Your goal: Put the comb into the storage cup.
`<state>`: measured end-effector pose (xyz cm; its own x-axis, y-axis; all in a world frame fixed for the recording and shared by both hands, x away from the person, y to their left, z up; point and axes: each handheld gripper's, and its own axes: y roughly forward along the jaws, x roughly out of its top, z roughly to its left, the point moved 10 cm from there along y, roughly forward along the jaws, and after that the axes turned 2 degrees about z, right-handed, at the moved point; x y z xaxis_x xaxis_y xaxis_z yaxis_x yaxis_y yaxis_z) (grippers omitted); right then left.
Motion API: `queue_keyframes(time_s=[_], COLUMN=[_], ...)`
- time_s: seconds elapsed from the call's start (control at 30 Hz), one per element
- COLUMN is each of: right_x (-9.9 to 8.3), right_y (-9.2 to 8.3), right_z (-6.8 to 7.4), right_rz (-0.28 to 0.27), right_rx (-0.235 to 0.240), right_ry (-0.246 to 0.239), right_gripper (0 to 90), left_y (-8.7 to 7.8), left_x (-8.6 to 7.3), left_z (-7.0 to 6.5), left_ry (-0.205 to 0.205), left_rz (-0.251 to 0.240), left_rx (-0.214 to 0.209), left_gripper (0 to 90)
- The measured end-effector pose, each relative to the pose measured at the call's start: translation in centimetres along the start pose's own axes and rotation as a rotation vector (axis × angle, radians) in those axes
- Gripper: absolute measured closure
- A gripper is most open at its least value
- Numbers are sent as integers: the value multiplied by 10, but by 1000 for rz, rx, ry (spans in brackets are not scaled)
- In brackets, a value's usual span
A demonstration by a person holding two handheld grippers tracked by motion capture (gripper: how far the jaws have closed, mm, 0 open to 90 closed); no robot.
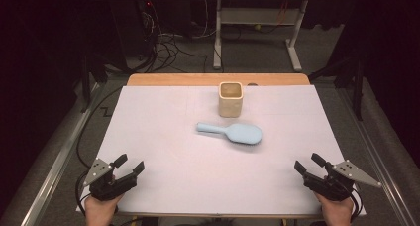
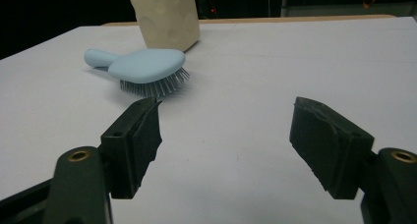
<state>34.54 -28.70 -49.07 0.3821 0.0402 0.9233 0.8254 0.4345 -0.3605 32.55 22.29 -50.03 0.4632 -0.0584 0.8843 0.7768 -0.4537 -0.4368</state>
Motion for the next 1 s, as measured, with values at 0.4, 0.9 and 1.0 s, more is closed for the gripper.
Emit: queue_keyframes(time_s=[0.4, 0.9, 1.0], right_x=[1, 8, 10], right_y=[-1, -3, -3], right_z=[-2, -5, -7], right_rz=[-8, -37, -47], right_rx=[-4, -11, -11], right_ry=[19, 28, 38], right_gripper=[279, 248, 246], left_y=[0, 1, 1], left_x=[0, -1, -1], left_z=[-1, -2, -2], left_ry=[7, 15, 18], left_rz=[0, 6, 8], left_rx=[-2, 1, 0], left_gripper=[297, 296, 296])
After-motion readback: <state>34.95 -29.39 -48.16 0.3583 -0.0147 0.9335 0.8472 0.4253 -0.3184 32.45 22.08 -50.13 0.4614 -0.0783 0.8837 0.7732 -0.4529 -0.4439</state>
